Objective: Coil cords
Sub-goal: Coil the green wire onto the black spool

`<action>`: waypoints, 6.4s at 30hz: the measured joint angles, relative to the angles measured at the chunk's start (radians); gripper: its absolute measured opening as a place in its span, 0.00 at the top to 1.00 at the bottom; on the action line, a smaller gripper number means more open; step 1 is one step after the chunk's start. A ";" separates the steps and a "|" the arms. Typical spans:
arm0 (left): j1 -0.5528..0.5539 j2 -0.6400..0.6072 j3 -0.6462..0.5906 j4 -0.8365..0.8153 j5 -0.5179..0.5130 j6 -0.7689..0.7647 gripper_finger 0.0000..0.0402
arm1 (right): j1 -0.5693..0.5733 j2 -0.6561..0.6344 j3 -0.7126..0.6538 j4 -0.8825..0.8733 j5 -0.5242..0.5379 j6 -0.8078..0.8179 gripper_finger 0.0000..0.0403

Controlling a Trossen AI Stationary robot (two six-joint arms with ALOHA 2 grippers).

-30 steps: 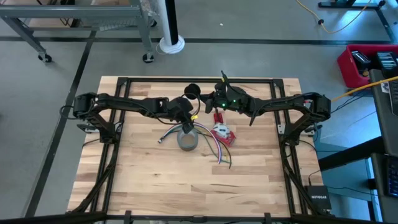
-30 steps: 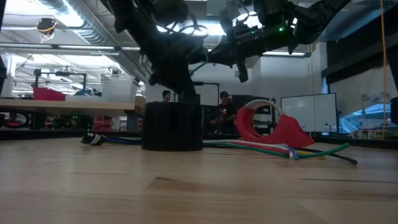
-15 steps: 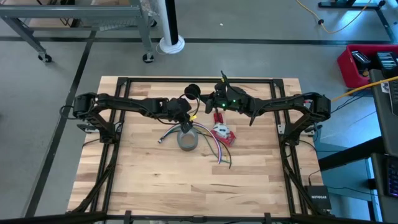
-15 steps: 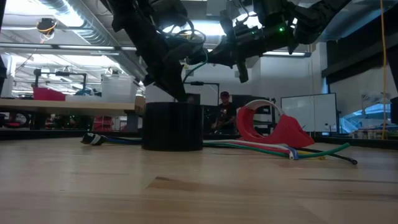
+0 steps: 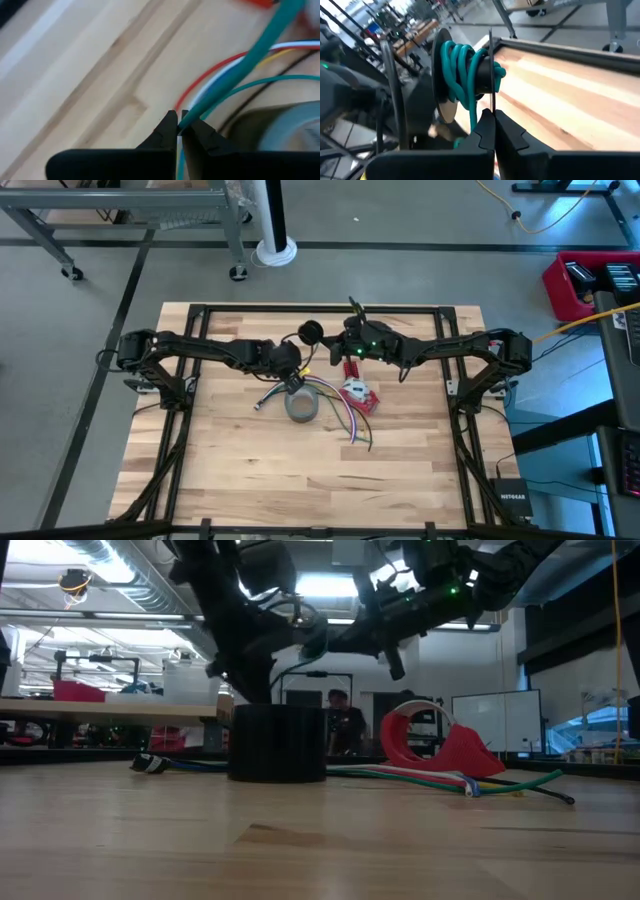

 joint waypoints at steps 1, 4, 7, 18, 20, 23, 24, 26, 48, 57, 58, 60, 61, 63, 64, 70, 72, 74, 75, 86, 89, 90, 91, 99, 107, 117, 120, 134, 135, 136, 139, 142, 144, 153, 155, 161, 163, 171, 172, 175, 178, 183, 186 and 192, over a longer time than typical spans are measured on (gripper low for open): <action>0.001 0.000 0.000 -0.012 -0.018 -0.003 0.99 | 0.000 0.000 0.000 -0.012 -0.010 0.000 1.00; 0.014 0.000 0.000 -0.045 -0.041 -0.005 0.99 | 0.000 0.000 0.000 -0.053 -0.052 0.001 1.00; 0.036 0.000 0.000 -0.070 -0.060 -0.008 1.00 | 0.000 0.000 0.000 -0.092 -0.097 0.021 1.00; 0.182 0.000 0.000 -0.073 -0.010 -0.016 1.00 | 0.001 0.000 0.000 -0.298 -0.133 0.023 1.00; 0.205 0.000 0.000 -0.044 0.048 -0.062 1.00 | 0.001 0.003 0.000 -0.312 -0.133 0.023 1.00; 0.230 0.000 0.000 0.010 0.153 -0.108 1.00 | 0.001 0.015 0.000 -0.339 -0.121 0.022 1.00; 0.236 0.000 0.000 0.026 0.191 -0.120 1.00 | 0.001 0.020 0.000 -0.344 -0.109 0.023 1.00; 0.244 0.000 0.000 0.051 0.257 -0.146 1.00 | 0.006 0.026 0.000 -0.372 -0.083 0.023 1.00; 0.382 0.000 0.000 0.249 0.442 -0.305 1.00 | 0.098 0.030 0.000 -0.359 0.038 -0.034 1.00; 0.351 0.000 0.000 0.295 0.489 -0.357 1.00 | 0.099 0.030 0.000 -0.398 0.117 -0.035 1.00; 0.343 0.000 0.000 0.296 0.491 -0.362 1.00 | 0.099 0.030 0.000 -0.402 0.129 -0.035 1.00; 0.330 0.000 0.000 0.296 0.492 -0.376 1.00 | 0.099 0.030 0.000 -0.404 0.146 -0.035 1.00; 0.324 0.000 0.000 0.296 0.493 -0.381 1.00 | 0.099 0.030 0.000 -0.404 0.158 -0.035 1.00; 0.311 0.000 0.000 0.296 0.495 -0.390 1.00 | 0.099 0.030 0.000 -0.404 0.182 -0.035 1.00; 0.306 0.000 0.000 0.297 0.497 -0.402 1.00 | 0.099 0.030 0.000 -0.404 0.196 -0.035 1.00; 0.283 0.000 0.000 0.355 0.519 -0.459 1.00 | 0.099 0.030 0.000 -0.411 0.260 -0.035 1.00; 0.288 0.000 0.000 0.385 0.522 -0.480 1.00 | 0.099 0.030 0.000 -0.423 0.260 -0.036 1.00; 0.300 0.000 0.000 0.424 0.521 -0.507 1.00 | 0.099 0.030 0.000 -0.436 0.260 -0.037 1.00; 0.304 0.000 0.000 0.442 0.517 -0.521 1.00 | 0.099 0.030 0.000 -0.442 0.260 -0.037 1.00; 0.254 0.000 0.000 0.533 0.471 -0.557 1.00 | 0.099 0.030 0.000 -0.413 0.297 -0.055 1.00; 0.233 0.010 0.000 0.552 0.467 -0.558 1.00 | 0.099 0.030 0.000 -0.382 0.297 -0.055 1.00; 0.226 0.018 0.000 0.567 0.466 -0.558 1.00 | 0.099 0.030 0.000 -0.372 0.297 -0.054 1.00; 0.218 0.028 0.000 0.590 0.467 -0.558 1.00 | 0.099 0.030 0.000 -0.365 0.297 -0.055 1.00; 0.179 0.113 0.027 0.704 0.549 -0.562 1.00 | 0.098 0.031 0.031 -0.381 0.300 -0.054 1.00; 0.139 0.105 0.033 0.702 0.544 -0.484 1.00 | 0.089 0.031 0.063 -0.379 0.373 -0.057 1.00; 0.124 0.105 0.033 0.650 0.399 -0.193 1.00 | 0.077 0.031 0.085 -0.372 0.296 -0.051 1.00; 0.124 0.105 0.033 0.648 0.368 -0.130 1.00 | 0.077 0.031 0.085 -0.380 0.295 -0.049 1.00; 0.085 0.105 0.033 0.625 0.312 -0.021 1.00 | 0.078 0.031 0.085 -0.398 0.241 0.022 1.00; 0.079 0.105 0.033 0.617 0.291 -0.013 1.00 | 0.078 0.031 0.085 -0.398 0.240 0.025 1.00; 0.072 0.105 0.033 0.609 0.273 -0.008 1.00 | 0.078 0.031 0.085 -0.398 0.239 0.036 1.00; 0.053 0.105 0.033 0.579 0.226 -0.003 1.00 | 0.078 0.031 0.085 -0.399 0.238 0.051 1.00; 0.031 0.105 0.033 0.567 0.173 0.006 1.00 | 0.079 0.031 0.085 -0.398 0.235 0.059 1.00; 0.017 0.105 0.033 0.571 0.131 0.023 1.00 | 0.078 0.031 0.085 -0.397 0.210 0.079 1.00; -0.034 0.083 0.033 0.565 -0.032 0.091 1.00 | 0.076 0.030 0.085 -0.390 0.144 0.130 1.00; -0.048 0.075 0.032 0.559 -0.062 0.103 1.00 | 0.077 0.030 0.085 -0.391 0.128 0.145 1.00; -0.080 0.053 0.033 0.502 -0.123 0.089 1.00 | 0.077 0.030 0.085 -0.367 0.081 0.180 1.00; -0.089 0.052 0.033 0.489 -0.126 0.076 1.00 | 0.077 0.031 0.085 -0.340 0.062 0.182 1.00; -0.129 0.052 0.033 0.483 -0.202 0.074 1.00 | 0.077 0.031 0.085 -0.306 0.031 0.204 1.00; -0.132 0.052 0.033 0.481 -0.206 0.074 1.00 | 0.077 0.031 0.085 -0.306 0.031 0.204 1.00; -0.145 0.052 0.033 0.459 -0.228 0.074 1.00 | 0.077 0.031 0.085 -0.304 0.030 0.208 1.00; -0.162 0.052 0.033 0.434 -0.281 0.075 1.00 | 0.077 0.031 0.085 -0.298 0.030 0.208 1.00; -0.194 0.052 0.033 0.431 -0.400 0.124 1.00 | 0.077 0.031 0.085 -0.282 0.025 0.211 1.00; -0.210 0.053 0.033 0.439 -0.444 0.155 1.00 | 0.077 0.031 0.085 -0.271 0.025 0.224 1.00; -0.244 0.053 0.033 0.442 -0.542 0.222 1.00 | 0.077 0.031 0.085 -0.203 -0.022 0.235 1.00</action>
